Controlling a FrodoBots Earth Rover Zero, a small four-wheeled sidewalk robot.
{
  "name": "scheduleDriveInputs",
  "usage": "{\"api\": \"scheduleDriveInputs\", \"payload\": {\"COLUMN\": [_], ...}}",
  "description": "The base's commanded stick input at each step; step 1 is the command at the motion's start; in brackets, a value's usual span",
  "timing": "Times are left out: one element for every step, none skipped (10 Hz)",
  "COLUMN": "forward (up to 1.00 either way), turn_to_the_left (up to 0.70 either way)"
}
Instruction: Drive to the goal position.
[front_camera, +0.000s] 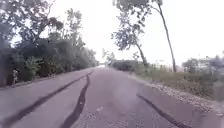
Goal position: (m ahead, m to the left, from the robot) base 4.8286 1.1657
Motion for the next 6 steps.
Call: {"api": "scheduleDriveInputs", "payload": {"forward": [1.00,1.00,1.00,1.00,1.00,1.00], "turn_to_the_left": [0.00,0.00,0.00,0.00,0.00,0.00]}}
